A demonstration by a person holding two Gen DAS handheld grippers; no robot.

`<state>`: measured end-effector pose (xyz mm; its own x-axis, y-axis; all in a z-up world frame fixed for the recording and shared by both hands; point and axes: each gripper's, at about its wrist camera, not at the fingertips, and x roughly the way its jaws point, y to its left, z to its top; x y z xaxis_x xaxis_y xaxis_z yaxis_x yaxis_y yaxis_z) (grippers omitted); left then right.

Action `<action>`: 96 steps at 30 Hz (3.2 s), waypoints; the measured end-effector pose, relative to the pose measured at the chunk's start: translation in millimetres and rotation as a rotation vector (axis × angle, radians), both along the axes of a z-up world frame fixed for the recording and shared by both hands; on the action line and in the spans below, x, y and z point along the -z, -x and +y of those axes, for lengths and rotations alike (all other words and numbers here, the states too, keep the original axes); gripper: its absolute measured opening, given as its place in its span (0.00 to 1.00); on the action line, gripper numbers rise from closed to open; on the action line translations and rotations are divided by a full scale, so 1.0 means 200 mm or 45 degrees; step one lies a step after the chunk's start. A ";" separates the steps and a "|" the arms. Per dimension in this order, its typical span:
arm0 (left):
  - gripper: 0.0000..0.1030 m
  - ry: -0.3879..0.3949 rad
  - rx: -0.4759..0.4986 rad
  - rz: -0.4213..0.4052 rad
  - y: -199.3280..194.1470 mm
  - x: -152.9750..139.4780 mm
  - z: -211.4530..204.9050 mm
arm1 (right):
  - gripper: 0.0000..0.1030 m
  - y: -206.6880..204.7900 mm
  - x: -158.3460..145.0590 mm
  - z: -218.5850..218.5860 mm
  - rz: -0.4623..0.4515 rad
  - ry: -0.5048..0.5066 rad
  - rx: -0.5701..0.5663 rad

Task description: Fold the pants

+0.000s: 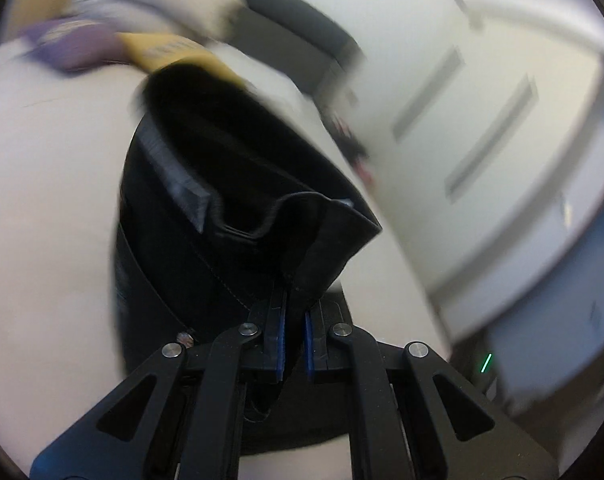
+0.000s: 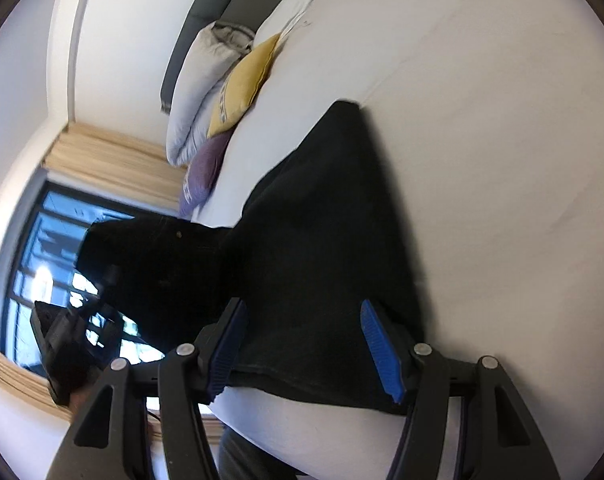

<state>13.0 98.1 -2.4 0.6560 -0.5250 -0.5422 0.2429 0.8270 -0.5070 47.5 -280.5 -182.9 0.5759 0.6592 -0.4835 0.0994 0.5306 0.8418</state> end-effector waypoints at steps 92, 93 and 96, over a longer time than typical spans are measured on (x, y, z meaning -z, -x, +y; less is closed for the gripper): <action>0.84 -0.694 -0.076 0.034 -0.25 0.15 -0.36 | 0.80 -0.33 0.05 -0.16 0.029 0.079 0.015; 0.84 -0.708 -0.089 0.048 -0.25 0.15 -0.35 | 0.80 -0.34 0.05 -0.15 0.027 0.075 0.012; 0.84 -0.722 -0.091 0.120 -0.23 0.15 -0.31 | 0.80 -0.35 0.05 -0.15 0.049 0.049 -0.016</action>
